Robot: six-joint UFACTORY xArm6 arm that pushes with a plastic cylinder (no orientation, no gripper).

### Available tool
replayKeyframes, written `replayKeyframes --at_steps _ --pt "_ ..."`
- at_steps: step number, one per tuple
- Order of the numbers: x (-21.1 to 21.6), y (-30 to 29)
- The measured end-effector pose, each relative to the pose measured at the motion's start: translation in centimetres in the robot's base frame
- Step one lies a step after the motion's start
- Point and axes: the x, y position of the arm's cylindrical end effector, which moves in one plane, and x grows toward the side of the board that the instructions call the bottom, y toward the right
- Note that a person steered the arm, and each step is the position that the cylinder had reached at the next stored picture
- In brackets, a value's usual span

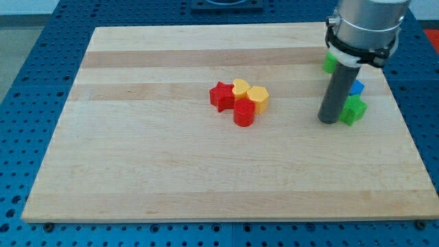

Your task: Move the red circle to the line of blocks

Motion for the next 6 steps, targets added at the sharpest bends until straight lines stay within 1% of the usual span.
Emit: replayKeyframes --at_steps 1,2,3,4,5,6 --pt "0.0 1.2" --pt "0.0 1.0" --pt "3.0 -1.0" --pt "6.1 -1.2" --pt "6.2 -2.6" --pt "6.2 -7.5"
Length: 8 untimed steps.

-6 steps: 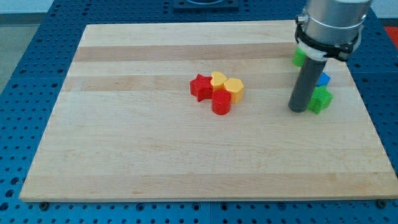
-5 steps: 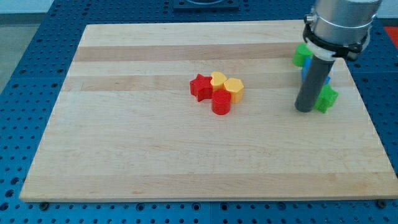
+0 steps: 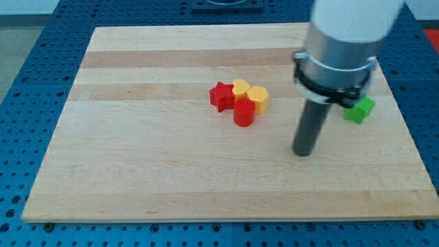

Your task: Move the red circle to the line of blocks

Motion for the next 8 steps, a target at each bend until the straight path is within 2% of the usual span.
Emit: replayKeyframes --at_steps 1,3,5,8 --pt "-0.4 -4.6" --pt "-4.5 -11.9" --pt "-7.7 -12.5" --pt "-7.5 -9.9"
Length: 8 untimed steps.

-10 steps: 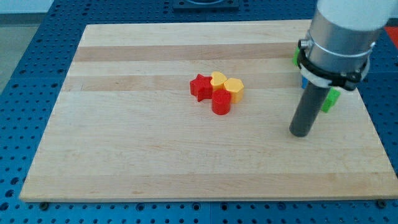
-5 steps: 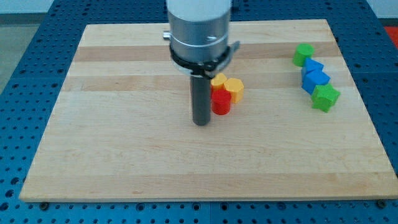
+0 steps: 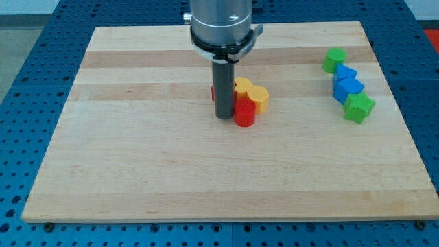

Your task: Move the red circle to the line of blocks

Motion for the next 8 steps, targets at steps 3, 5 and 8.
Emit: replayKeyframes --at_steps 3,5,8 --pt "1.5 4.5" --pt "3.4 7.0" --pt "1.2 8.1"
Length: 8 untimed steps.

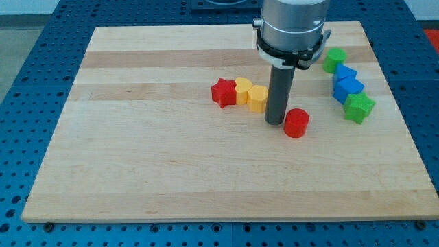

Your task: Move the red circle to the line of blocks

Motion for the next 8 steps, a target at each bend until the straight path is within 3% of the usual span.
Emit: replayKeyframes --at_steps 8 --pt "8.0 7.2"
